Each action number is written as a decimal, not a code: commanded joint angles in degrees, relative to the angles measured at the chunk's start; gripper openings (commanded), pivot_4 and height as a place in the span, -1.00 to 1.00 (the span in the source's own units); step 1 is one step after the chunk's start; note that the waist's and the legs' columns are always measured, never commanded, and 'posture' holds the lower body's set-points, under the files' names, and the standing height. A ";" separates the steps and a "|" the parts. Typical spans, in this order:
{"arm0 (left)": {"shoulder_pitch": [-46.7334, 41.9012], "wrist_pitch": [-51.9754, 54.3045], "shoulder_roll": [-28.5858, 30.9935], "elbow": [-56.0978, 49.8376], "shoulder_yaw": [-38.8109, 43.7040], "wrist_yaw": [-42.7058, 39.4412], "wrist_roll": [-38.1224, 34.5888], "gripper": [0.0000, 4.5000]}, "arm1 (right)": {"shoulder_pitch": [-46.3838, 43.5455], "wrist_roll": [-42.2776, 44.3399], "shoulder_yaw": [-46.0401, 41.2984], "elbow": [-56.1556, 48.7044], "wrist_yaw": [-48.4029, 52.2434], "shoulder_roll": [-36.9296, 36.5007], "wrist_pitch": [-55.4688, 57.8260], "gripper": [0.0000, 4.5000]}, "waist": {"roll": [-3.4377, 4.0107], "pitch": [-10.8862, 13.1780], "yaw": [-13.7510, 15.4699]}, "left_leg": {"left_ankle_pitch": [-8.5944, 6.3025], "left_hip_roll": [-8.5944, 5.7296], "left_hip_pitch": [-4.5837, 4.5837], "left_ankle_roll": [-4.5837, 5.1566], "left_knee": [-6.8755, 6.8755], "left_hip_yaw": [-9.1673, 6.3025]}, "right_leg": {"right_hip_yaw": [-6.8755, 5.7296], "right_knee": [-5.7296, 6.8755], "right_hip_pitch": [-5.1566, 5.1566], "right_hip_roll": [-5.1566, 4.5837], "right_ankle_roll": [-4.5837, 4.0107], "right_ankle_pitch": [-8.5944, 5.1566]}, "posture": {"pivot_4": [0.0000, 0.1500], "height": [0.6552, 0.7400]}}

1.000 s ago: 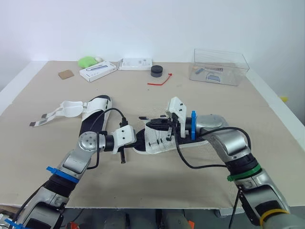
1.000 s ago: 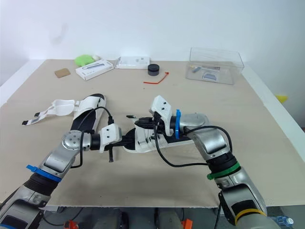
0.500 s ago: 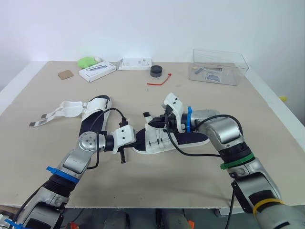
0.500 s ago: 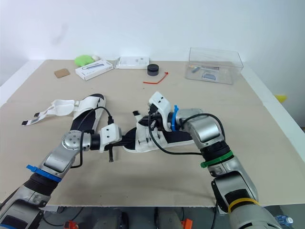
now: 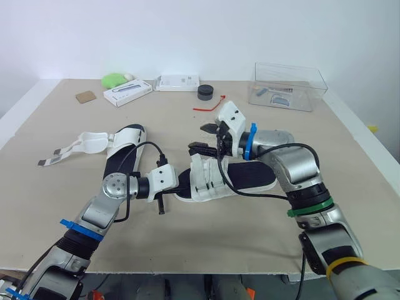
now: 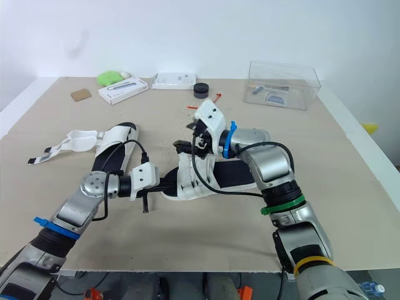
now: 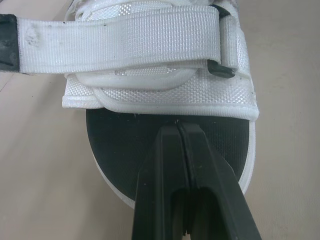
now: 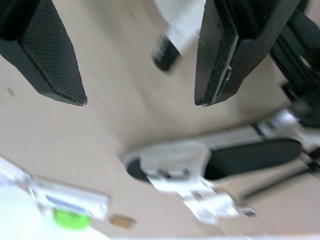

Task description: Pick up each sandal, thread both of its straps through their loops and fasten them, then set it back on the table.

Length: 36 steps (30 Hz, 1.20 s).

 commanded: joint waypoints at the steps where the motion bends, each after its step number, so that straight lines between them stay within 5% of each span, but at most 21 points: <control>1: 1.70 1.74 0.51 4.00 -2.74 -0.32 3.55 -1.00 | -1.21 -0.77 1.05 0.25 1.58 0.92 -1.46 0.10 | 0.00 0.00 0.00 | 0.00 0.00 0.00 0.00 0.00 0.00 | 0.00 0.00 0.00 0.01 0.00 0.00 | 1.00 1.00; 6: 1.71 1.77 0.49 3.49 -2.77 -0.22 3.55 -1.00 | -1.40 -4.56 3.52 8.08 2.74 0.38 -1.12 -0.98 | 0.00 0.00 0.03 | 0.00 -0.04 -0.03 0.00 0.01 0.02 | -0.01 0.00 -0.02 -0.02 -0.03 0.01 | 1.00 1.00; 17: 3.17 1.68 1.11 2.36 -2.54 0.10 3.60 -1.00 | -3.60 -8.15 3.98 10.60 4.66 -0.07 -3.45 -0.98 | 0.01 0.00 0.00 | 0.00 -0.06 -0.07 0.00 0.00 0.05 | 0.01 0.00 -0.09 -0.01 -0.02 0.00 | 1.00 1.00; 21: 3.26 1.79 1.31 1.92 -2.21 0.27 3.36 -1.00 | -5.52 -5.91 -1.44 10.05 6.53 -3.61 -5.54 -0.50 | 0.02 0.01 0.03 | 0.00 -0.06 -0.11 0.00 0.00 0.06 | 0.00 0.00 -0.12 -0.02 -0.02 0.01 | 1.00 1.00; 28: 1.95 1.01 0.63 1.52 -0.42 0.94 1.78 -1.00 | -1.16 -3.52 -7.51 14.39 16.83 -14.97 -13.71 0.92 | 0.01 0.01 0.10 | -0.04 -0.14 -0.19 0.00 -0.05 0.02 | 0.02 -0.03 -0.15 -0.02 -0.10 -0.01 | 1.00 1.00; 35: 2.20 4.09 -0.19 -4.55 5.14 -3.17 -8.68 -1.00 | 4.55 -1.17 -7.73 19.72 26.05 -17.52 -15.86 0.97 | 0.05 0.24 -0.68 | -0.06 -0.06 -0.26 0.04 -0.05 0.23 | 0.15 -0.04 -0.32 0.00 -0.01 -0.02 | 1.00 1.00; 36: 2.27 4.23 0.00 -5.34 5.73 -3.54 -9.37 -0.77 | 4.70 -1.41 -7.50 20.98 26.58 -17.05 -16.59 1.00 | 0.07 0.29 -0.75 | -0.06 0.00 -0.31 0.04 -0.04 0.25 | 0.16 -0.03 -0.38 0.01 -0.02 -0.01 | 1.00 1.00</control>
